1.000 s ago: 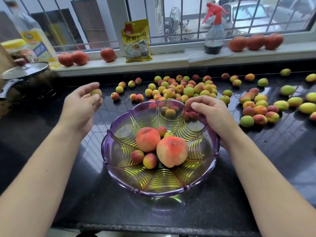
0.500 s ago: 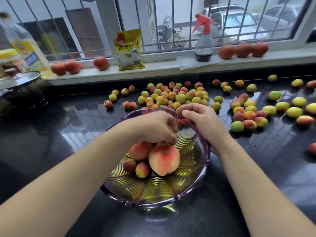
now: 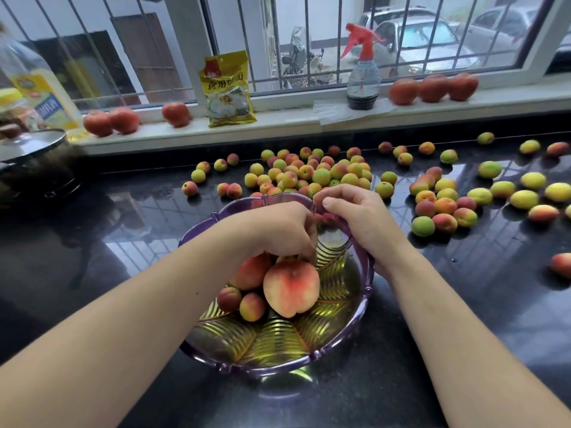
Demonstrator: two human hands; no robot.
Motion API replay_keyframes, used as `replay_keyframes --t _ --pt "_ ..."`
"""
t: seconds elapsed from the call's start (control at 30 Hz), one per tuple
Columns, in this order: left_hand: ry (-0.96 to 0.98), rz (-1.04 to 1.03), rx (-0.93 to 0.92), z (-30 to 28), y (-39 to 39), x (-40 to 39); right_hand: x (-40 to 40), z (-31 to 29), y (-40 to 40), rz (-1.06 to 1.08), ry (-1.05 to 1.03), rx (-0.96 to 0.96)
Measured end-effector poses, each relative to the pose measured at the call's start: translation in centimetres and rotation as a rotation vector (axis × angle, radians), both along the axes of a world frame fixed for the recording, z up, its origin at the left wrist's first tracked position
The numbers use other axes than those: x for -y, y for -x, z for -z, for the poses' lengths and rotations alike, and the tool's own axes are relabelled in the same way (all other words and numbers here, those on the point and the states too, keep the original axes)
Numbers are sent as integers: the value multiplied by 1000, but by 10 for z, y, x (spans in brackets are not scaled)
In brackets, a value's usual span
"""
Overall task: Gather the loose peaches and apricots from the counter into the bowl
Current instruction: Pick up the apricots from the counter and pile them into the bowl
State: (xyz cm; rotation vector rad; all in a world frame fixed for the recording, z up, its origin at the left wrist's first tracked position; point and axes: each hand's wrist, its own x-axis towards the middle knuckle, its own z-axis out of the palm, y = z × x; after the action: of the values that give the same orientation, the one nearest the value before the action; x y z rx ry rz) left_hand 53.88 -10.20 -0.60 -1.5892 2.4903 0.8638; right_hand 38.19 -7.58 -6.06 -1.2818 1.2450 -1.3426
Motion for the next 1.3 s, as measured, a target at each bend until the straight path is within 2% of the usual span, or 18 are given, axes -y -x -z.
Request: replay_keyframes --t 0.37,0.5,0.67,0.8,0.87,0.97,1.13,1.3 --pt "40 129 45 -4 -5 5 -1 -1 0 2 11 -25" --pt "61 108 -56 -4 -15 4 -3 -3 0 -3 -1 -23" --pt "295 -249 -451 -13 -67 24 -3 -5 -1 -13 3 -52" --pt "452 -676 -584 17 -135 64 -2 -9 -1 -43 36 -187" --pt "514 -825 -528 42 -164 80 -1 -9 -1 -37 29 -185" --pt "496 -823 -353 76 -188 97 0 -6 -7 -27 24 -174" --pt "438 -509 -150 87 -211 133 2 -1 -24 -38 59 -191" --pt "382 -340 20 74 -206 160 2 0 -27 -43 52 -177"
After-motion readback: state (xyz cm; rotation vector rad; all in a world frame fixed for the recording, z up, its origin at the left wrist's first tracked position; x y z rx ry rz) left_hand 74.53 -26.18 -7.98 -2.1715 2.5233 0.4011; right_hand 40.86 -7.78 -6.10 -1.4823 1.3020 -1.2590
